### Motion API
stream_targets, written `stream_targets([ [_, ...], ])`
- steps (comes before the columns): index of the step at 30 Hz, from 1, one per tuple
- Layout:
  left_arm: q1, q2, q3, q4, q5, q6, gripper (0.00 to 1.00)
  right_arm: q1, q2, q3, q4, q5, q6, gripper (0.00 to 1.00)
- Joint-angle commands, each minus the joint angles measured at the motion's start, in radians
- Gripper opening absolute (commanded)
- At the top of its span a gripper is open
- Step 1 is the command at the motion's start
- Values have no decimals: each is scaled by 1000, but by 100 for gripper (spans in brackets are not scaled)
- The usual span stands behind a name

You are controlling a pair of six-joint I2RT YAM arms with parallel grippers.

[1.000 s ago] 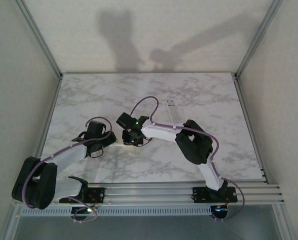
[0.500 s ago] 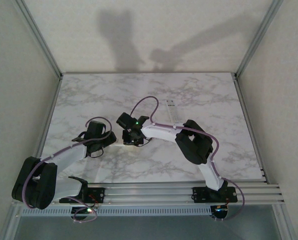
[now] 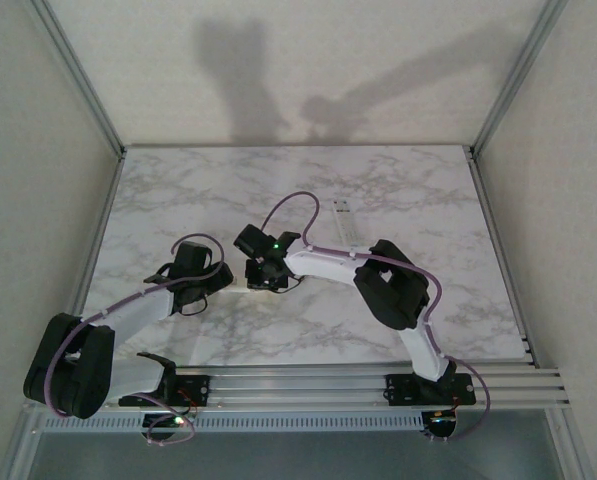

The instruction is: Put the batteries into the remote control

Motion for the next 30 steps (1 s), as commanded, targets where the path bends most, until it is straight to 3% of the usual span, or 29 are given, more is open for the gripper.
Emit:
stream_targets([
  [1, 9, -3, 0, 5, -25, 11, 74, 1, -39, -13, 5, 15, -2, 25],
  [6, 9, -1, 0, 5, -24, 9, 74, -1, -24, -15, 5, 8, 5, 18],
  [30, 8, 1, 5, 5, -25, 9, 73, 0, 75, 14, 0, 7, 15, 12],
])
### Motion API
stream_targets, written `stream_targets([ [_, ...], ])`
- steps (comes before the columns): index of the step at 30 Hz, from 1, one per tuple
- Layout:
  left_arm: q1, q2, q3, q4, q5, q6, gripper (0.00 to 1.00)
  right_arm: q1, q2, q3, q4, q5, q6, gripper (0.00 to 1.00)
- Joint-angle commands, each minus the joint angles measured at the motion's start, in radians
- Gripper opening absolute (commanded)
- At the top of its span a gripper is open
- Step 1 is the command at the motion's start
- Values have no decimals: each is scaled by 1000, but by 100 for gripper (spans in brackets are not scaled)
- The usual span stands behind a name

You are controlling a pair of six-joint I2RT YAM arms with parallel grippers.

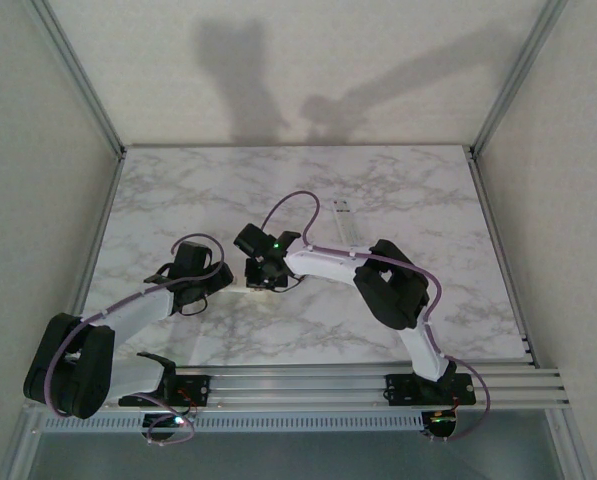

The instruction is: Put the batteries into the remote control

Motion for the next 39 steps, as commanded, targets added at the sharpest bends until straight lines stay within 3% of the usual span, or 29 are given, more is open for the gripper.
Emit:
stream_targets([
  [1, 9, 3, 4, 7, -25, 9, 74, 1, 65, 8, -6, 7, 11, 12],
  [10, 8, 21, 15, 10, -16, 11, 74, 3, 139, 44, 24, 55, -3, 11],
  [15, 9, 12, 17, 3, -24, 15, 74, 6, 148, -17, 80, 75, -20, 10],
  [22, 9, -1, 17, -8, -29, 18, 74, -6, -45, -25, 70, 11, -57, 15],
  [26, 10, -51, 18, -34, -45, 20, 78, -15, -188, -55, 26, 70, -83, 23],
  [32, 7, -164, 48, -102, -58, 34, 83, -83, -398, -288, 59, 206, -112, 27],
  [35, 6, -204, 79, -137, -47, 67, 83, -137, -438, -355, 31, 236, -170, 28],
  [39, 6, -229, 117, -152, -43, 105, 84, -196, -373, -348, -33, 191, -181, 28],
])
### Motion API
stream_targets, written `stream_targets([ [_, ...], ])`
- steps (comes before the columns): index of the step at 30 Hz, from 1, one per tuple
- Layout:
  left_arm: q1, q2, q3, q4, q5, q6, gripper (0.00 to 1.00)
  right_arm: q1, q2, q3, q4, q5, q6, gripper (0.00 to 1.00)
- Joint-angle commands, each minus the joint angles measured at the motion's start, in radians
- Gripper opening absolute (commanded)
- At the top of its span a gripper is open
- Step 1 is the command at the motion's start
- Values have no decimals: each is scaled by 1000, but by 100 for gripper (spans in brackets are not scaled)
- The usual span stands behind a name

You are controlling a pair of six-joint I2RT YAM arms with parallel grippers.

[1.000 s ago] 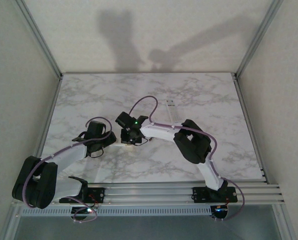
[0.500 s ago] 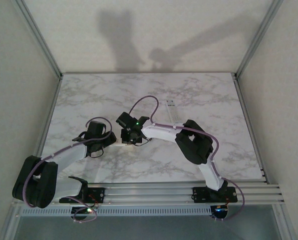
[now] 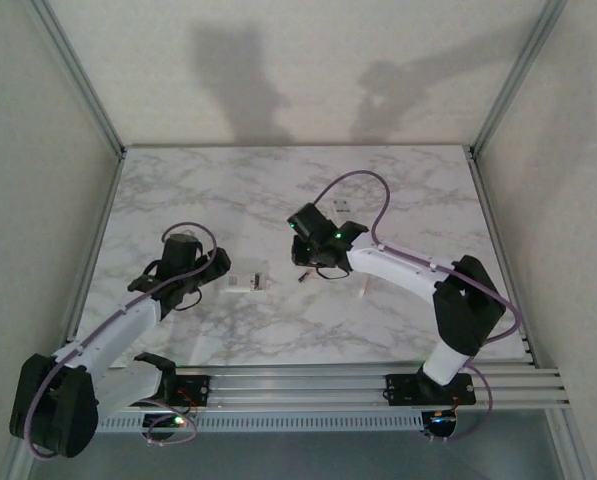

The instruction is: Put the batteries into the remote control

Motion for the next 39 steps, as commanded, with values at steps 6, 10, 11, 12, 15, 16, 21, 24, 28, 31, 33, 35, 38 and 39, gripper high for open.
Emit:
stream_targets([
  [6, 6, -16, 56, -42, -10, 55, 85, -22, 170, 48, -73, -34, -21, 33],
  [10, 6, -9, 37, -33, -9, 50, 85, -23, 246, 81, -93, -55, 40, 34],
  [11, 7, -6, 32, -29, -7, 50, 85, -23, 259, 81, -86, -61, 50, 34],
  [12, 6, -5, 26, -25, -6, 49, 85, -22, 268, 78, -76, -66, 56, 33],
  [15, 7, 3, 18, -16, -5, 51, 85, -22, 287, 69, -58, -74, 63, 33],
  [16, 7, 7, 18, -16, -5, 51, 85, -22, 293, 69, -59, -74, 63, 32],
  [21, 7, 20, 19, -8, -4, 54, 85, -22, 303, 64, -65, -77, 56, 23],
  [24, 6, 20, 20, -7, -4, 57, 85, -22, 284, 60, -67, -73, 44, 20],
  [28, 6, 16, 14, -8, -7, 59, 85, -22, 254, 61, -62, -71, -6, 22],
  [31, 7, 13, 11, -11, -6, 60, 85, -18, 234, 74, -96, -50, -30, 31],
  [33, 6, 10, 10, -12, -7, 62, 85, -18, 212, 62, -99, -55, -24, 33],
  [35, 7, 7, 9, -14, -8, 59, 85, -15, 197, 34, -89, -77, 6, 35],
  [38, 6, 4, 7, -12, -8, 56, 85, -1, 205, 13, -64, -130, 39, 36],
  [39, 6, 4, 8, -10, -8, 53, 85, 8, 213, 13, -65, -133, 42, 36],
])
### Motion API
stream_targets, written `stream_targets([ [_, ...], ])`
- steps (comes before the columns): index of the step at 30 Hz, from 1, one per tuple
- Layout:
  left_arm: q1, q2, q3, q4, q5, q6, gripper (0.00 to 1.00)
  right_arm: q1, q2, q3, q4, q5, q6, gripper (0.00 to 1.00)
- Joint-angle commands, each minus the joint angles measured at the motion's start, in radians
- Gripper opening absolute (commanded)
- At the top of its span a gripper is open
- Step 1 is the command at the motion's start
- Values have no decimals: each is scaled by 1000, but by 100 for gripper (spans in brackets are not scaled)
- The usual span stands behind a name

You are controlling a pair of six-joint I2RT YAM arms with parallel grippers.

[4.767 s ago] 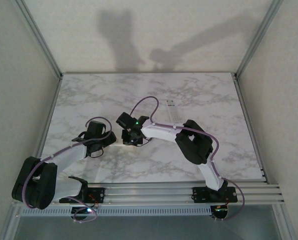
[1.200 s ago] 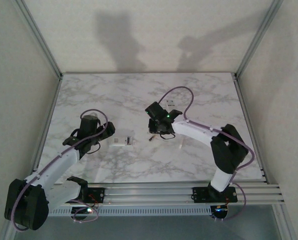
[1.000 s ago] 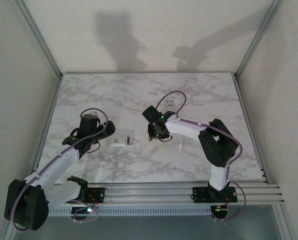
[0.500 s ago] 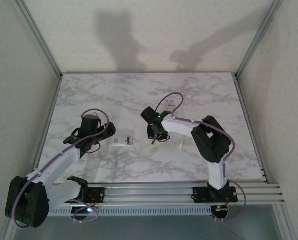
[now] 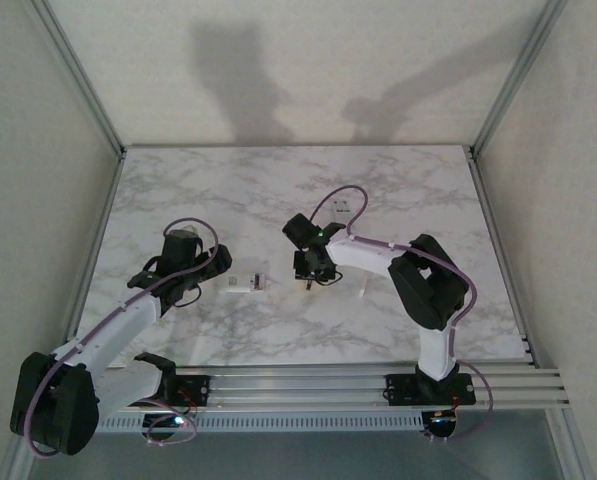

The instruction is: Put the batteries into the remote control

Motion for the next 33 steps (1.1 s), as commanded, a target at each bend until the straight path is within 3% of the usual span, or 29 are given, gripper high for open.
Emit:
stream_targets([
  [1, 7, -16, -18, -2, -7, 2, 85, 36, -3, -19, -4, -39, 36, 36],
  [11, 6, -11, -6, -4, -6, 2, 86, 66, 18, 10, -15, 14, -16, 19],
  [16, 6, 1, -3, 0, 1, -1, 85, 65, 0, 70, -34, 20, -231, 14],
  [19, 6, 0, 3, -3, -3, 0, 86, 77, -28, 99, -46, 14, -437, 8],
  [23, 6, -6, 8, -10, -9, 3, 86, 102, -82, 107, -61, 37, -727, 9],
  [27, 6, -18, 6, -16, -12, 2, 86, 102, -144, 116, -71, 13, -858, 3],
  [33, 7, -39, 1, -21, -18, -3, 85, 104, -286, 24, 46, -130, -969, 3],
])
